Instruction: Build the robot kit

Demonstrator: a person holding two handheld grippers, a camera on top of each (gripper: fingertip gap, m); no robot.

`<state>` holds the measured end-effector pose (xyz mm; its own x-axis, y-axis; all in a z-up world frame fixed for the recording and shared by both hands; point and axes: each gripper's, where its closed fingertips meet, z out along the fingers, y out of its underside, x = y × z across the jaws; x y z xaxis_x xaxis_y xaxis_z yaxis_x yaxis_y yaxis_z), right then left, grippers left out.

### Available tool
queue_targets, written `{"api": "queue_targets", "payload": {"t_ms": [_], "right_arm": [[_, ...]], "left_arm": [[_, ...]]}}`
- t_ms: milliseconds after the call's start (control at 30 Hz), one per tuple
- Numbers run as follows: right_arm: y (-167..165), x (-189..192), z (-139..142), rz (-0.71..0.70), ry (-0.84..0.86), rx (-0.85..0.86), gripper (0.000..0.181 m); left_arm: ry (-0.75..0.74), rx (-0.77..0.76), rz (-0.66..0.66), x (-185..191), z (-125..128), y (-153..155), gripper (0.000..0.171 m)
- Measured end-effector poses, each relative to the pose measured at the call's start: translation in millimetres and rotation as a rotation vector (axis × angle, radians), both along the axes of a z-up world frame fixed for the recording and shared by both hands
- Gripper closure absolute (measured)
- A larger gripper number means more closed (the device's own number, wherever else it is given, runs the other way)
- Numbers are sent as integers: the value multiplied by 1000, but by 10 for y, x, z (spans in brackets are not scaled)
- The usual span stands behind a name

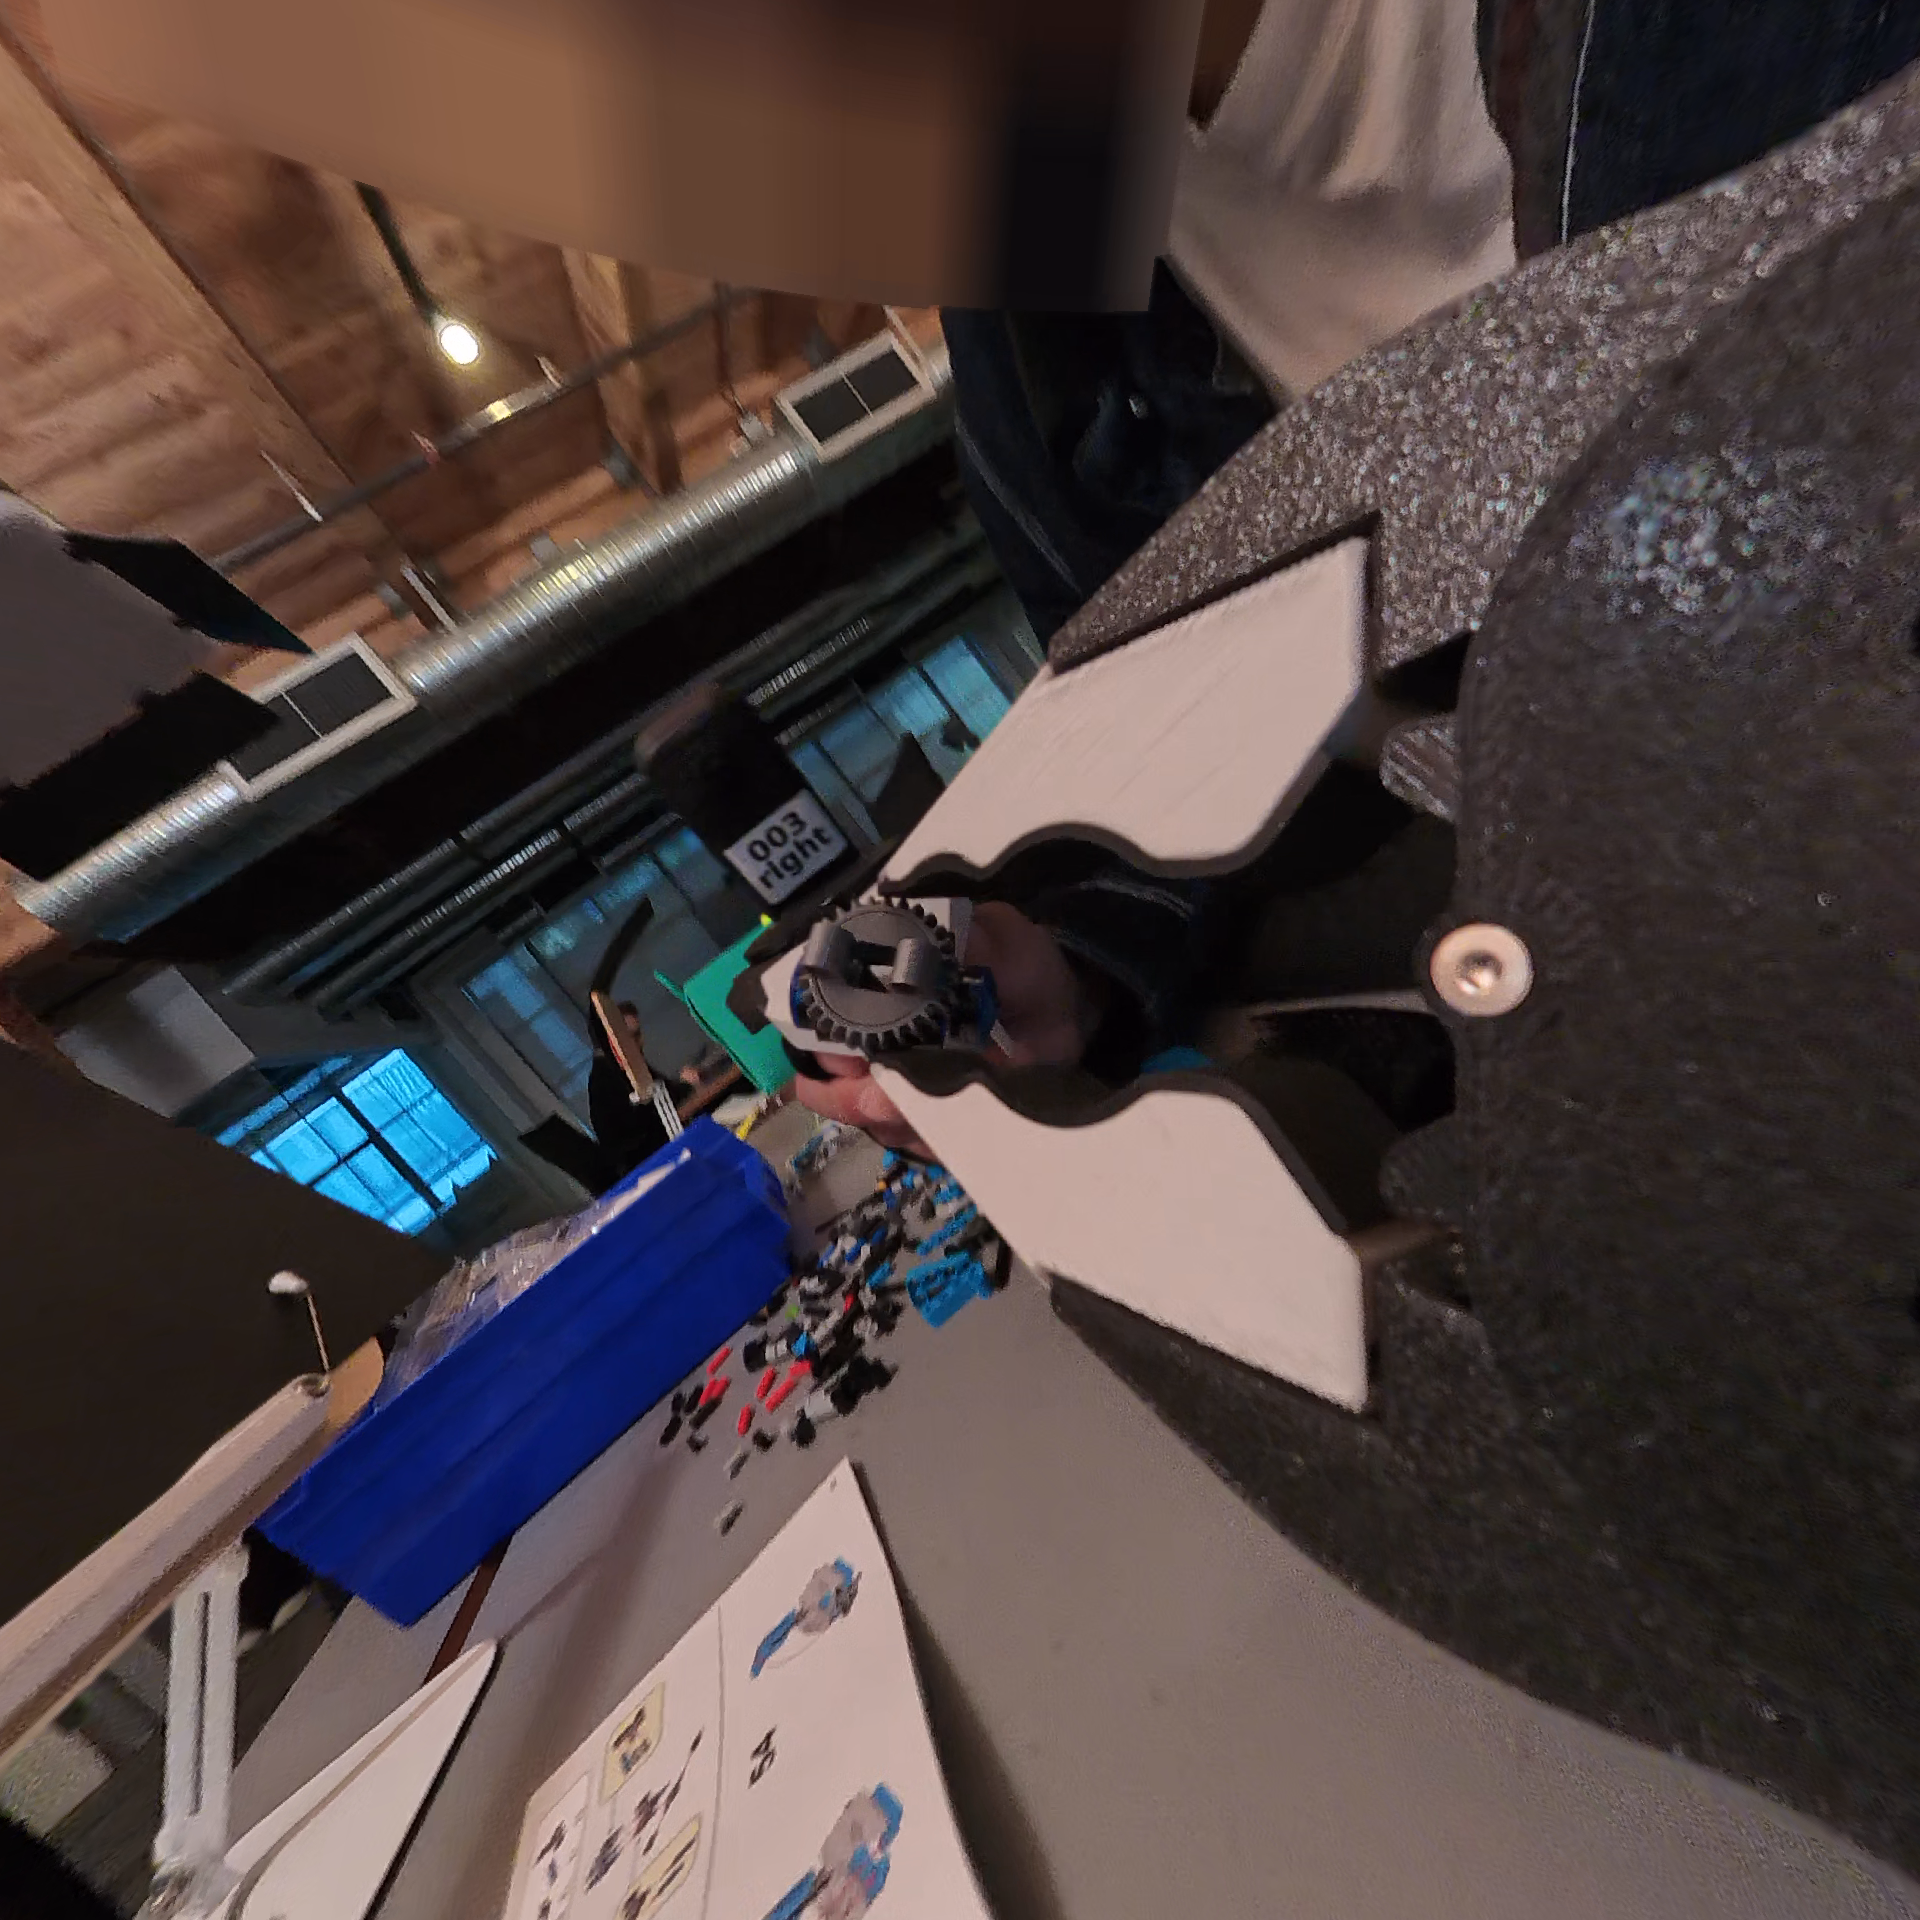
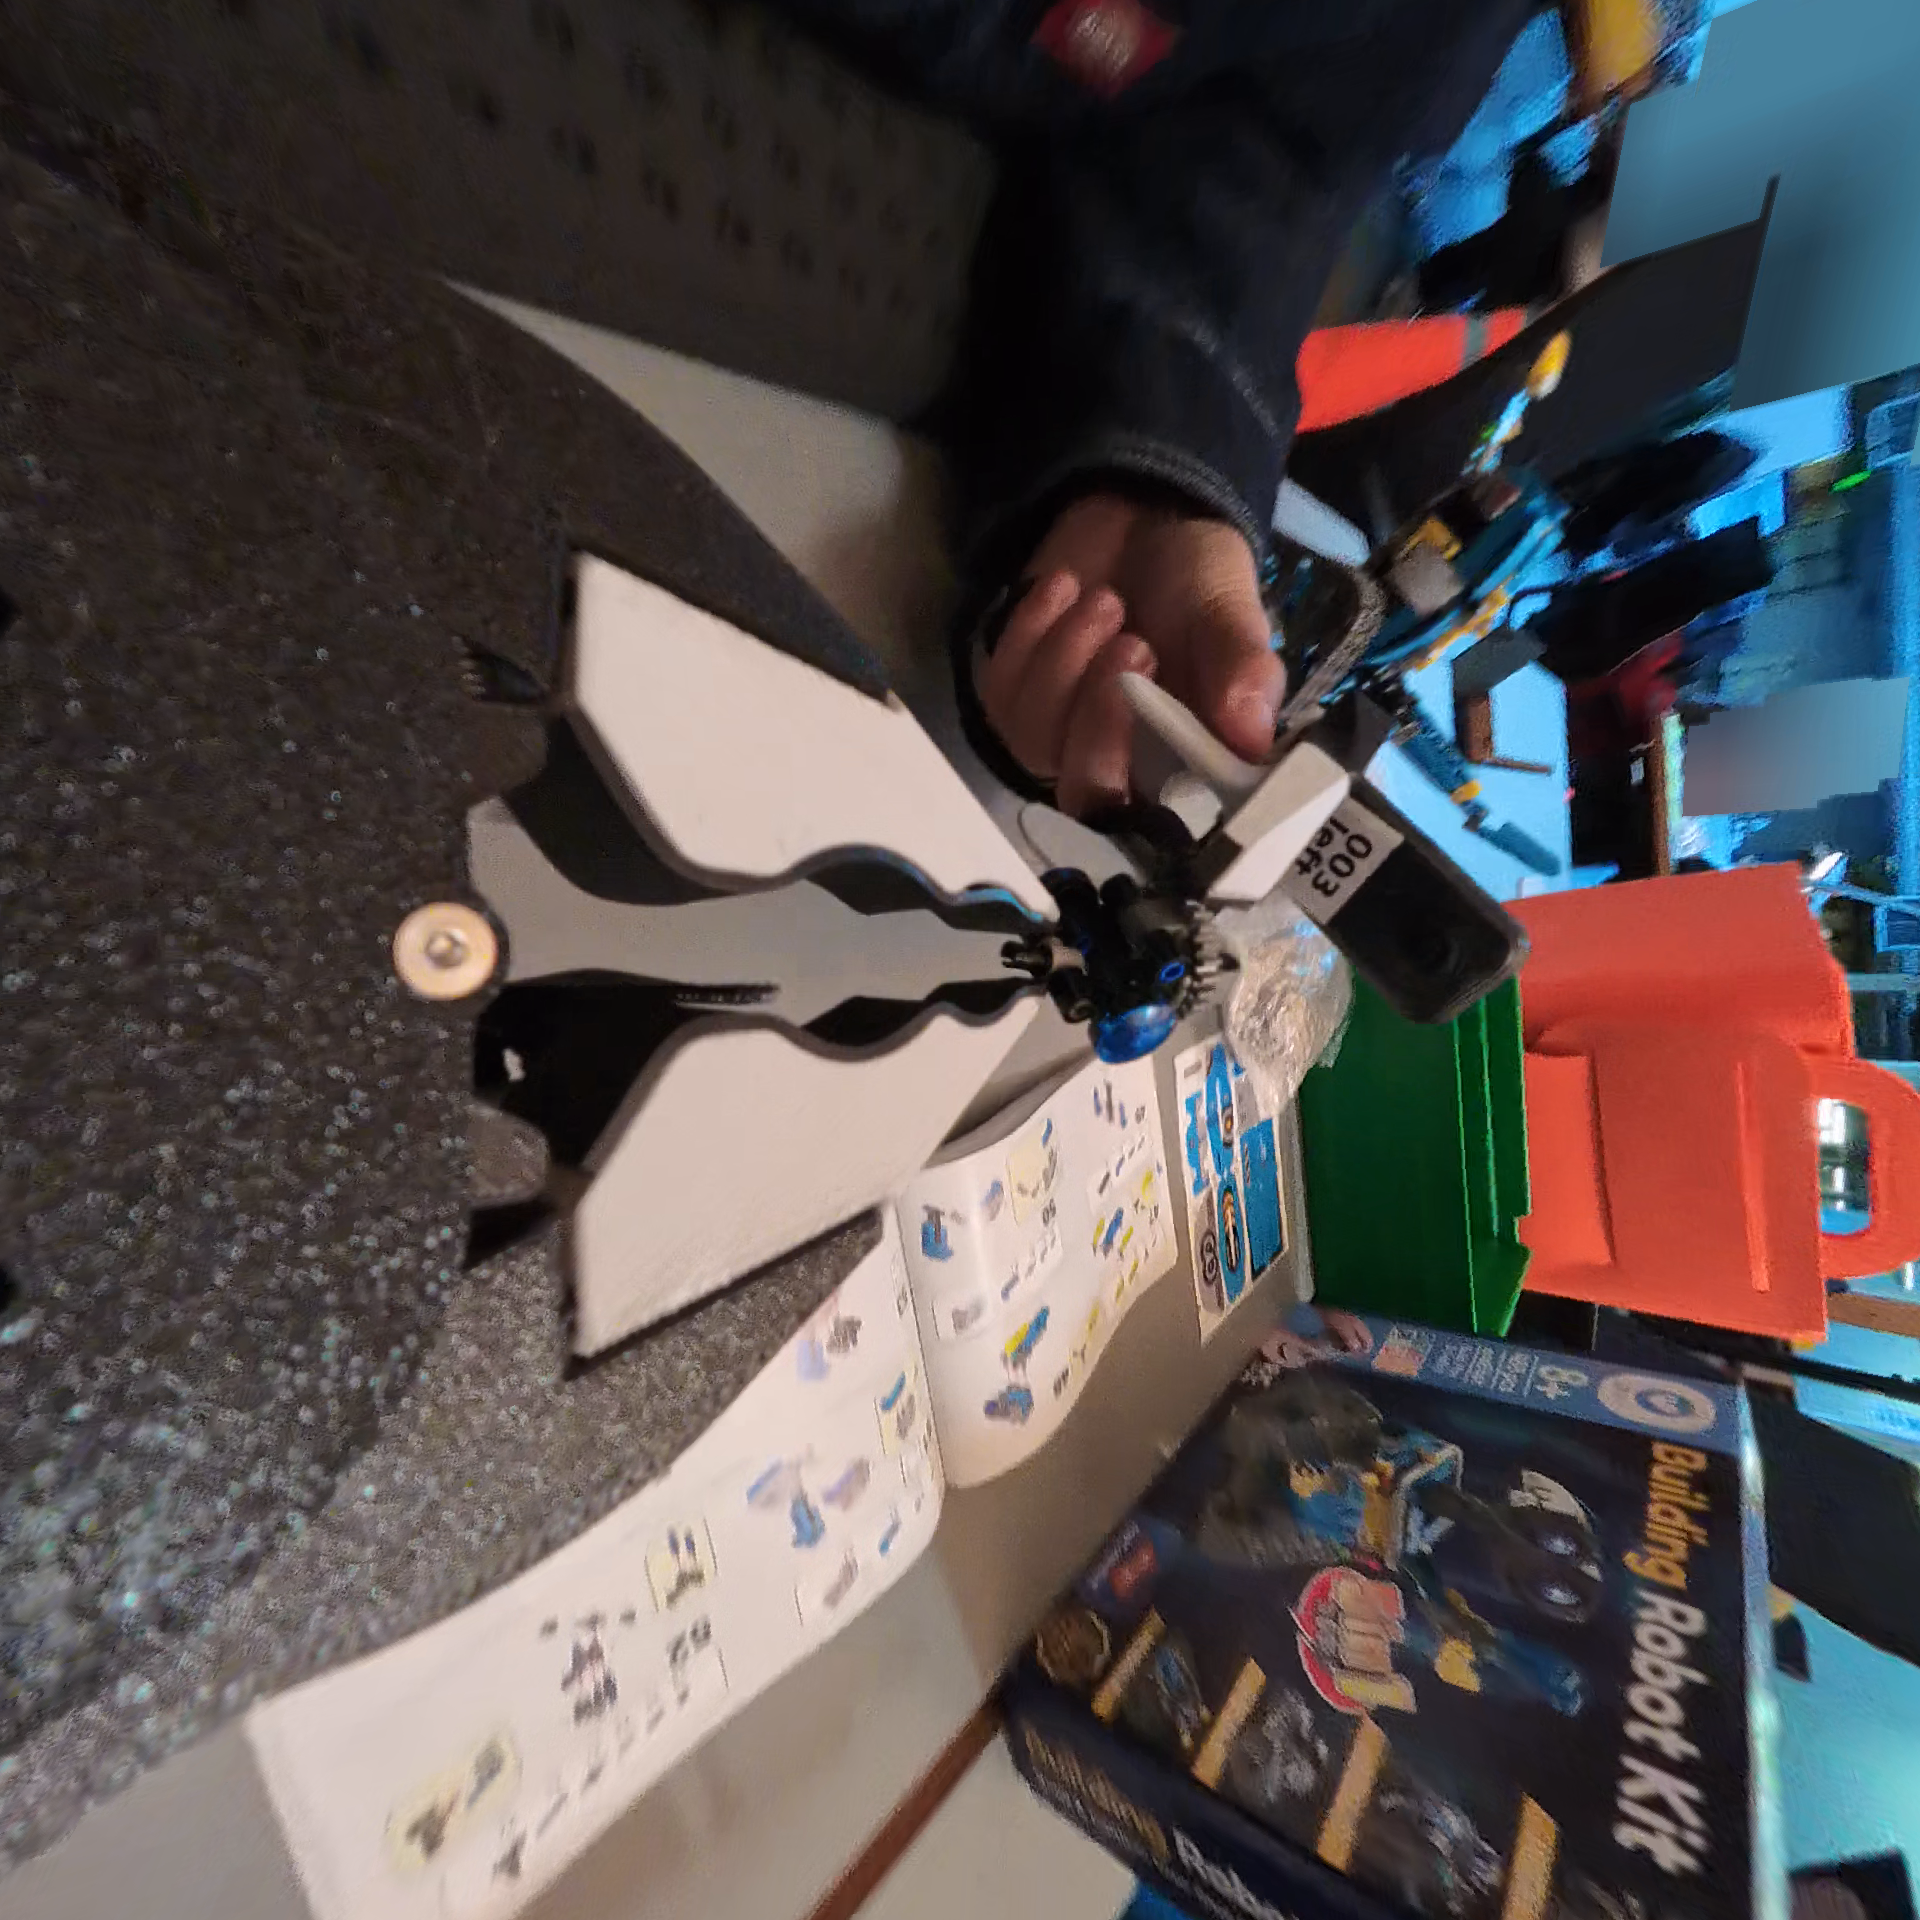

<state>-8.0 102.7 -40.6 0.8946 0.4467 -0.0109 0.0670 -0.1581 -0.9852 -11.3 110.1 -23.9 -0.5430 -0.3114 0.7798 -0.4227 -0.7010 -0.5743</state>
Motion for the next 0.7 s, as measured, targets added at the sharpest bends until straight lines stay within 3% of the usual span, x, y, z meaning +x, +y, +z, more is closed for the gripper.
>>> {"api": "queue_targets", "payload": {"t_ms": [100,267,400,567,700], "right_arm": [[6,-15,15,-32,-69,6,175],[31,2,-58,1,113,-70,174],[38,10,-97,-31,-1,-40,171],[92,60,-186,-113,-142,-38,151],[72,26,-122,-108,-147,-11,154]], "left_arm": [[8,-95,-23,1,13,27,143],[56,-153,-24,33,-55,64,144],[76,-223,-18,47,-79,139,144],[109,-260,-39,52,-123,146,144],[115,-265,-47,54,-132,131,144]]}}
